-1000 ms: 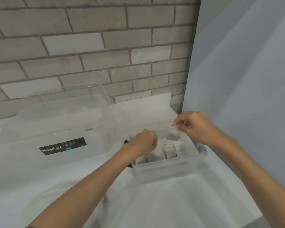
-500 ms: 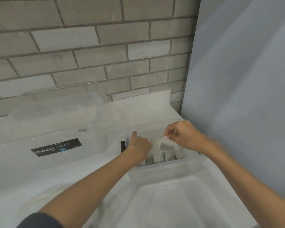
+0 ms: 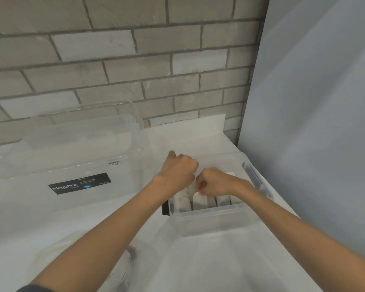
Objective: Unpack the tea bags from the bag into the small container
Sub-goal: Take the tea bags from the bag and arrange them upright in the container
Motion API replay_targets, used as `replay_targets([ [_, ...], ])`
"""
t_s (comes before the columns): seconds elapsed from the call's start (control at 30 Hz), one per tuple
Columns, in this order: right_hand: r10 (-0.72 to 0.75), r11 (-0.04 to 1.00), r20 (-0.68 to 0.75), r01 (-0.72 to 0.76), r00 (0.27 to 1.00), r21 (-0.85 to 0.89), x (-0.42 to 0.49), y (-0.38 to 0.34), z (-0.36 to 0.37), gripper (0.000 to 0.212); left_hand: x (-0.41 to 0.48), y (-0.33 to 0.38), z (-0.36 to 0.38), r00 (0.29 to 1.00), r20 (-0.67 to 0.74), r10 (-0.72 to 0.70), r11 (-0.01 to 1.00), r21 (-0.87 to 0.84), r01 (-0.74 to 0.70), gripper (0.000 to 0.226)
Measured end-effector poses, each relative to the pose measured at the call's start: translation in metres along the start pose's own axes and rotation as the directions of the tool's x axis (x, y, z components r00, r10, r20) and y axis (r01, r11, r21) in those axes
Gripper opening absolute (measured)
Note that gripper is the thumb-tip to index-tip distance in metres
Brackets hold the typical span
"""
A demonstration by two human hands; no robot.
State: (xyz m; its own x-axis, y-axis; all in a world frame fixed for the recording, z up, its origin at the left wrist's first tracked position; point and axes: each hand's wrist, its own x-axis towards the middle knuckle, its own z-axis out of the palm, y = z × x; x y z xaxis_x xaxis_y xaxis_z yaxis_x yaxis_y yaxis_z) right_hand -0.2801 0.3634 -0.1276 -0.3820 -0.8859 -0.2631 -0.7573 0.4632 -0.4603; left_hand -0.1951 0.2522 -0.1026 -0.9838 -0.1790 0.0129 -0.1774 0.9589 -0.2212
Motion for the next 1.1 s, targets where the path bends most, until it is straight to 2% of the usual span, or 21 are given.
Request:
replay_targets([
  [0.13,0.050,0.997,0.060,-0.046,0.997,-0.066,0.019,-0.002,0.015,0.018,-0.010,-0.014,-0.012,0.993,-0.117,-0.024,0.988,-0.151,0.006,0.022],
  [0.23,0.080,0.992,0.064,-0.073,0.995,-0.100,0.025,-0.002,0.019,0.020,-0.021,-0.019,-0.015,0.985,-0.166,-0.035,0.981,-0.195,0.002,0.021],
  [0.57,0.092,0.992,0.034,-0.089,0.995,-0.085,0.015,-0.005,0.018,0.026,-0.041,-0.025,-0.017,0.979,-0.197,-0.054,0.970,-0.245,0.004,0.020],
  [0.77,0.058,0.991,-0.073,-0.066,0.996,-0.113,0.002,-0.016,-0.008,0.021,-0.053,-0.031,-0.024,0.976,-0.206,-0.069,0.951,-0.309,0.002,0.018],
  [0.87,-0.015,0.992,-0.187,-0.009,0.982,-0.125,-0.012,-0.032,-0.028,0.019,-0.068,-0.040,-0.027,0.979,-0.165,-0.124,0.888,-0.459,0.035,0.016],
  [0.97,-0.114,0.992,-0.285,0.094,0.952,-0.083,-0.031,-0.062,-0.041,0.017,-0.093,-0.057,-0.027,0.979,-0.101,-0.176,0.772,-0.631,0.074,0.012],
  [1.1,-0.228,0.971,-0.306,0.239,0.924,-0.003,-0.047,-0.112,-0.036,0.014,-0.139,-0.078,-0.020,0.965,-0.036,-0.261,0.663,-0.733,0.152,0.008],
])
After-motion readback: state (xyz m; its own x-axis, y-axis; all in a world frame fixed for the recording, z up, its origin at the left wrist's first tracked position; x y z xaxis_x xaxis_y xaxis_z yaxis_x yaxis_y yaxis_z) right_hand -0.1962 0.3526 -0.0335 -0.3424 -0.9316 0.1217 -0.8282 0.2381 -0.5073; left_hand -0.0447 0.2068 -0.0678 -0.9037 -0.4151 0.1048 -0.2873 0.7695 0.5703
